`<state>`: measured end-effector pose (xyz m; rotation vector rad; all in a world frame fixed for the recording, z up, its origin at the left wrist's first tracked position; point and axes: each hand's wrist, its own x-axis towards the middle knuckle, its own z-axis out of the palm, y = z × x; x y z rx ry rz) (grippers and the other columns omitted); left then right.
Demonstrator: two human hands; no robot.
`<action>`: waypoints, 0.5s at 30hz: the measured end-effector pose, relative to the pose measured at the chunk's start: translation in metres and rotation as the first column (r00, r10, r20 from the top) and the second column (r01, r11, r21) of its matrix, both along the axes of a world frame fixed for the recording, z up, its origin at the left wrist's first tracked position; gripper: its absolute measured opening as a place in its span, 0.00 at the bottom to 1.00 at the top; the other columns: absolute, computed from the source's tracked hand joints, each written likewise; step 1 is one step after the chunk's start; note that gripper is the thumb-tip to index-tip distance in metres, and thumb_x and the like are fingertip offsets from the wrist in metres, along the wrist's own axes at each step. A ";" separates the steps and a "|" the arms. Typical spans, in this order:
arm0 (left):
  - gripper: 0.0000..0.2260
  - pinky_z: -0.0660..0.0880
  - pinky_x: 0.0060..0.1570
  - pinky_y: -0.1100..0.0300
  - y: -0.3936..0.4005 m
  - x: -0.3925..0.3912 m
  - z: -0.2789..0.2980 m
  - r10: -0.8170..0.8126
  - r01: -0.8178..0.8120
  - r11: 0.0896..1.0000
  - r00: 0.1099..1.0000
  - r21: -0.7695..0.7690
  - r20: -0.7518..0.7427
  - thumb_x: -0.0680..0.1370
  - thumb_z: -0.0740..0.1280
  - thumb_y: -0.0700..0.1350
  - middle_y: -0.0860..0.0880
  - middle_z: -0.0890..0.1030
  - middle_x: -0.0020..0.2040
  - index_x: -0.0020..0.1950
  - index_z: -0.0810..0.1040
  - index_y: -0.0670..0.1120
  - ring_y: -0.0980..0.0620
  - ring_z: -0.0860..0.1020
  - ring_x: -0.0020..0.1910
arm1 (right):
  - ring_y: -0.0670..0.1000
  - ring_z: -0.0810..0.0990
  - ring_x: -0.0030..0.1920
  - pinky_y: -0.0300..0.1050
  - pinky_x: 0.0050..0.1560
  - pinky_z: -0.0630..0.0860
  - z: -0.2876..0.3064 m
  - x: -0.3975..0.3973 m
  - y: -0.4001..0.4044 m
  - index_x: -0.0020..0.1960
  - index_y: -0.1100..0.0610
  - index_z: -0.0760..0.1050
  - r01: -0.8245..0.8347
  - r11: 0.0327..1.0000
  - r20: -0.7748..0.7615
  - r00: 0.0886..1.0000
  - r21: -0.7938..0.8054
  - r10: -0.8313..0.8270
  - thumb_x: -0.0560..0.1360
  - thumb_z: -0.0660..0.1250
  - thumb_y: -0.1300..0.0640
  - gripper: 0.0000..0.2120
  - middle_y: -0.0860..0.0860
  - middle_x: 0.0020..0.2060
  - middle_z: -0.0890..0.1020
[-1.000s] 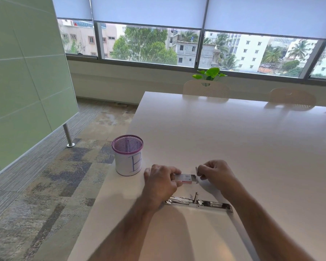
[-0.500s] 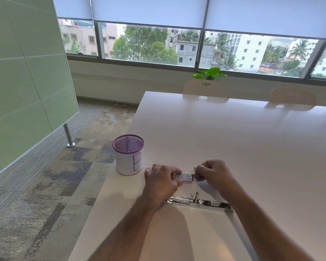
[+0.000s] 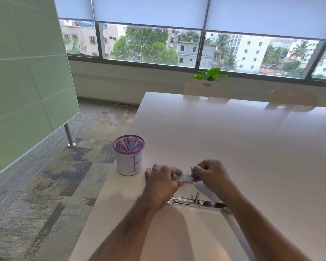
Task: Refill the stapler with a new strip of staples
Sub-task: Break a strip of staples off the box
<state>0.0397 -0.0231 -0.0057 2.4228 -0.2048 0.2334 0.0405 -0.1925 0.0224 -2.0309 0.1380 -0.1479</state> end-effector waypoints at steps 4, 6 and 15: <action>0.16 0.61 0.65 0.48 0.000 -0.001 0.001 -0.003 0.003 1.000 1.000 -0.007 -0.008 0.73 0.73 0.55 0.60 0.76 0.42 0.60 0.81 0.60 0.52 0.72 0.58 | 0.52 0.87 0.34 0.49 0.42 0.82 -0.003 0.001 0.002 0.32 0.59 0.80 -0.009 0.999 0.019 1.000 -0.044 0.010 0.68 0.71 0.59 0.07 0.51 0.27 0.86; 0.17 0.61 0.64 0.49 0.000 -0.002 0.003 -0.005 0.004 1.000 1.000 -0.010 -0.013 0.73 0.73 0.55 0.60 0.75 0.43 0.61 0.81 0.60 0.53 0.72 0.57 | 0.52 0.86 0.34 0.48 0.41 0.81 -0.004 0.001 0.000 0.31 0.58 0.80 -0.005 0.997 0.039 0.999 -0.071 0.007 0.68 0.71 0.58 0.08 0.49 0.27 0.86; 0.07 0.75 0.48 0.61 0.000 -0.012 0.032 -0.033 0.039 0.816 0.999 -0.577 0.020 0.74 0.75 0.51 0.56 0.85 0.42 0.51 0.86 0.53 0.60 0.81 0.45 | 0.40 0.73 0.26 0.30 0.30 0.68 0.018 -0.017 -0.001 0.32 0.52 0.75 0.008 0.970 0.367 0.926 -0.243 0.085 0.70 0.73 0.54 0.10 0.48 0.25 0.79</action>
